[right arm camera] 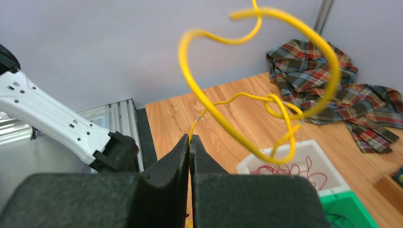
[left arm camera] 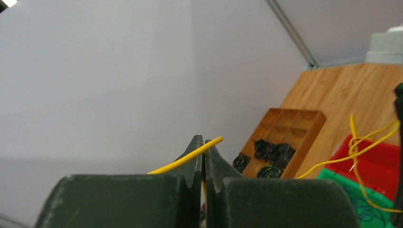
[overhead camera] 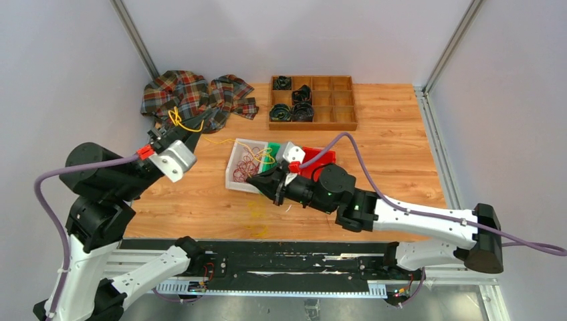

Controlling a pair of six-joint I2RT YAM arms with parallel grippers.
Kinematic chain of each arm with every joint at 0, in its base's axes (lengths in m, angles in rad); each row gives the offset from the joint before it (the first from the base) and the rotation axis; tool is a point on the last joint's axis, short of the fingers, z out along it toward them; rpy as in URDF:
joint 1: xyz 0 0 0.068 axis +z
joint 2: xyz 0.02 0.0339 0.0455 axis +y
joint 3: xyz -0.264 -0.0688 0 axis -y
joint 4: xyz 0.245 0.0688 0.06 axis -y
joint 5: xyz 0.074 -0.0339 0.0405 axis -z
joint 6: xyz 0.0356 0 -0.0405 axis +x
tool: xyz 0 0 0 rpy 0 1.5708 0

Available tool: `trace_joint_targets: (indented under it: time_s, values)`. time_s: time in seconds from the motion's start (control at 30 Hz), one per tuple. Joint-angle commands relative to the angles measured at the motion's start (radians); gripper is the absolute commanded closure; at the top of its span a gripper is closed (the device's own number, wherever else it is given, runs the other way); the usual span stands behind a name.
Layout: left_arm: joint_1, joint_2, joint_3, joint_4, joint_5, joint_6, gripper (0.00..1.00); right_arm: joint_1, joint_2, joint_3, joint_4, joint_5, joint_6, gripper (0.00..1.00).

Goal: Untangle the cables

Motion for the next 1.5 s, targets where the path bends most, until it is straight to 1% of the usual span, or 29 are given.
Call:
trace_joint_targets:
  time_s: [0.0,0.1,0.2,0.3,0.37,0.47,0.6,0.77,0.9,0.97,1.0,1.03,1.07,1.1,1.13,1.17,1.2,1.27,1.33,1.47]
  values:
    - [0.004,-0.017,-0.020,-0.002,-0.165,0.098,0.99,-0.011,-0.072,-0.071,-0.071,0.058,-0.043,0.99]
    - [0.004,-0.036,-0.021,-0.002,-0.191,0.075,0.99,-0.023,-0.118,-0.114,-0.115,0.114,-0.049,1.00]
    - [0.004,-0.079,-0.031,-0.061,-0.140,0.016,0.99,-0.044,-0.156,-0.154,-0.157,0.210,-0.057,1.00]
    - [0.004,-0.136,-0.093,-0.139,-0.131,0.007,0.99,-0.103,-0.205,-0.201,-0.157,0.210,-0.030,1.00]
    - [0.004,-0.173,-0.155,-0.166,-0.188,0.044,0.99,-0.158,-0.230,-0.222,-0.161,0.194,0.005,0.99]
    - [0.004,-0.216,-0.233,-0.196,-0.321,0.132,0.99,-0.227,-0.261,-0.244,-0.188,0.196,0.039,1.00]
    - [0.004,-0.255,-0.304,-0.227,-0.412,0.164,0.99,-0.263,-0.304,-0.265,-0.202,0.275,0.047,0.99]
    - [0.004,-0.304,-0.418,-0.276,-0.468,0.139,0.99,-0.297,-0.358,-0.275,-0.225,0.409,0.050,0.99]
    - [0.004,-0.333,-0.492,-0.318,-0.501,0.085,1.00,-0.327,-0.416,-0.290,-0.222,0.426,0.053,1.00]
    - [0.004,-0.341,-0.518,-0.357,-0.472,0.019,0.99,-0.331,-0.431,-0.290,-0.208,0.380,0.053,0.99]
    - [0.004,-0.346,-0.530,-0.383,-0.428,-0.018,0.95,-0.331,-0.426,-0.287,-0.197,0.339,0.057,0.99]
    - [0.004,-0.349,-0.539,-0.406,-0.372,-0.057,0.77,-0.331,-0.414,-0.277,-0.194,0.285,0.067,0.99]
    - [0.004,-0.351,-0.546,-0.426,-0.307,-0.094,0.54,-0.331,-0.393,-0.265,-0.195,0.205,0.077,0.99]
    - [0.004,-0.346,-0.547,-0.445,-0.236,-0.129,0.38,-0.329,-0.371,-0.247,-0.201,0.153,0.090,0.99]
    - [0.004,-0.336,-0.544,-0.461,-0.177,-0.161,0.26,-0.323,-0.347,-0.228,-0.209,0.112,0.097,0.99]
    - [0.004,-0.323,-0.537,-0.478,-0.123,-0.162,0.06,-0.309,-0.326,-0.204,-0.218,0.102,0.095,0.99]
    - [0.004,-0.313,-0.529,-0.477,-0.092,-0.160,0.01,-0.288,-0.312,-0.191,-0.227,0.109,0.083,0.99]
    - [0.004,-0.288,-0.507,-0.472,-0.074,-0.180,0.02,-0.248,-0.291,-0.172,-0.233,0.143,0.050,0.99]
    - [0.004,-0.251,-0.474,-0.472,-0.051,-0.154,0.02,-0.226,-0.278,-0.152,-0.248,0.166,0.030,0.99]
    - [0.004,-0.199,-0.408,-0.442,-0.059,-0.079,0.02,-0.186,-0.247,-0.119,-0.270,0.216,-0.009,0.99]
